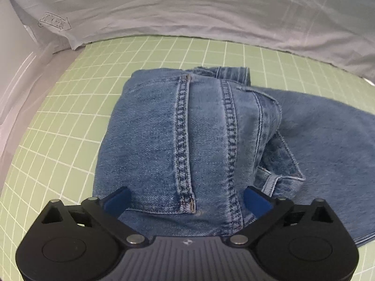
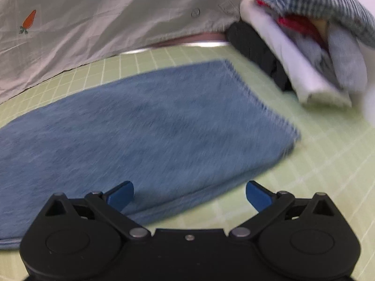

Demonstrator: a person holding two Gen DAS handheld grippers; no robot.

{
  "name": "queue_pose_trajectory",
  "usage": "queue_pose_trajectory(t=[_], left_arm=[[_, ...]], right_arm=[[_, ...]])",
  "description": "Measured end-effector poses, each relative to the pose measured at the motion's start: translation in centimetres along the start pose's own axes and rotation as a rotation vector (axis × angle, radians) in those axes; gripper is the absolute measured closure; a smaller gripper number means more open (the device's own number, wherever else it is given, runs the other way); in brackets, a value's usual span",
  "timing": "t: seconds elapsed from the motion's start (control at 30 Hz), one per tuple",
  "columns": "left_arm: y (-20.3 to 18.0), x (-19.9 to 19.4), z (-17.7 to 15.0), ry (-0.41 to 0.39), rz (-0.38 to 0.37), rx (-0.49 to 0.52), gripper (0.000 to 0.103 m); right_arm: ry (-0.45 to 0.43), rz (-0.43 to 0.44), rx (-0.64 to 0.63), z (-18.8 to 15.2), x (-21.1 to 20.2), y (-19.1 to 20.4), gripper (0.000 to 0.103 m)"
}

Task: Fold clothes
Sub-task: 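Grasp the waistband with the left tool and fold it toward the hems, then grasp the leg hems with the right tool and fold them over the waist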

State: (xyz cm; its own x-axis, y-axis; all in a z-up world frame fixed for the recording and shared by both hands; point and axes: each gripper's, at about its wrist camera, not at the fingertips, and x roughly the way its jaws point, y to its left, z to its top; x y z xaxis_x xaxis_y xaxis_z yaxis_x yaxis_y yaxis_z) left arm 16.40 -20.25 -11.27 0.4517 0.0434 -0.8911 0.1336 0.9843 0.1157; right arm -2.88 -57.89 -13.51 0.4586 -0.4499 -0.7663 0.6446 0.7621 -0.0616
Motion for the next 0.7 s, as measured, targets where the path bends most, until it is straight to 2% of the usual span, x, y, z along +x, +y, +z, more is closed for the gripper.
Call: queue_pose_trajectory(t=[0.37,0.47,0.57,0.7], left_arm=[[-0.5,1.6,0.6,0.065,0.041,0.002,0.0],[-0.6,1.7,0.7,0.072,0.042,-0.002,0.0],[-0.6,1.7,0.7,0.073,0.045,-0.004,0.0],[-0.6,1.8,0.7,0.071,0.044,-0.009,0.0]], right_arm=[[-0.057,-0.107,0.066,3.5,6.8,-6.0,0.0],[-0.074,-0.083,0.069,3.5,7.6,-6.7,0.0],[-0.077,-0.033,0.132,3.4,8.2,-7.7,0.0],[-0.102,-0.018,0.173,2.9,8.5,-8.0,0.0]])
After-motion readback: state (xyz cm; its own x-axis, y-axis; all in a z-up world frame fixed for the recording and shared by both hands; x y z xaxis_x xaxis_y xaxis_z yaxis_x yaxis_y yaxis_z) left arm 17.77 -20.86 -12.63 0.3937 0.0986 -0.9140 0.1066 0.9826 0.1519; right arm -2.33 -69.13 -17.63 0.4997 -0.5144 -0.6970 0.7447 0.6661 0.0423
